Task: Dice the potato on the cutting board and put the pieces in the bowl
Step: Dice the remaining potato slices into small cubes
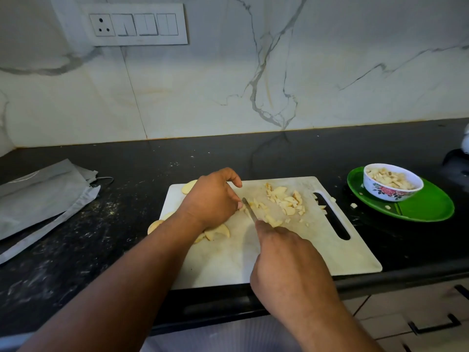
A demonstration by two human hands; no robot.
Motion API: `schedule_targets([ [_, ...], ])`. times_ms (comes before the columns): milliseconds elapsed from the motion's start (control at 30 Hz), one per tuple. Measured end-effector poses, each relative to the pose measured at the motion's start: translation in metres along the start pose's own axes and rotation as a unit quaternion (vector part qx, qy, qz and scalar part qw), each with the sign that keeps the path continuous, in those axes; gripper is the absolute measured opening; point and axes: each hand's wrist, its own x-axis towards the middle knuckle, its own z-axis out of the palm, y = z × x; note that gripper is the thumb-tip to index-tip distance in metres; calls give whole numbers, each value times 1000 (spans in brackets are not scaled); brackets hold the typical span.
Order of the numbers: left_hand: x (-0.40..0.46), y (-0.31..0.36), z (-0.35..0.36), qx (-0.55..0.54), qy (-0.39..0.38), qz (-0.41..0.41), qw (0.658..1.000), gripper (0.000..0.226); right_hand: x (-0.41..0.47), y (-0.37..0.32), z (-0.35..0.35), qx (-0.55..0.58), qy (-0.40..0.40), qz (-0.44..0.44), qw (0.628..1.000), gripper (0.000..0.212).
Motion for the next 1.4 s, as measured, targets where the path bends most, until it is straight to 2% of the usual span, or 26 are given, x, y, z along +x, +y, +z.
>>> schedule_targets([
  [233, 1, -2, 1, 20, -5, 1, 1000, 31, -21, 12, -13, 6, -18, -5, 1000, 59],
  [400, 1, -9, -2, -67, -11, 2, 998, 56, -17, 5, -13, 12, 14, 5, 1000, 61],
  [467, 3, -11, -1, -88, -16, 12, 996, 60, -12, 0, -9, 16, 23, 7, 1000, 58],
  [567, 3, -11, -3, -124, 49, 29, 991, 54, -5, -12, 1, 21, 19, -2, 1000, 52],
  [633, 5, -13, -5, -139, 101, 37, 984, 43, -3, -18, 6, 16, 12, -7, 1000, 53],
  [733, 6, -14, -7, -163, 93, 23, 982, 26, -3, -10, 6, 2, 16, 1, 1000, 55],
  [933, 4, -11, -16, -190, 110, 13, 976, 15, -8, 24, -8, -27, 41, 68, 996, 58],
  [1100, 11, -19, -28, -171, 159, 33, 972, 11, -16, 2, -1, -20, 28, 34, 999, 62],
  [1267, 17, -33, -53, -200, 204, -23, 958, 10, -21, 18, -5, -20, 6, 40, 999, 71],
  [1400, 21, -45, -67, -200, 212, -62, 954, 10, -29, 40, -14, -51, 35, 77, 995, 68],
])
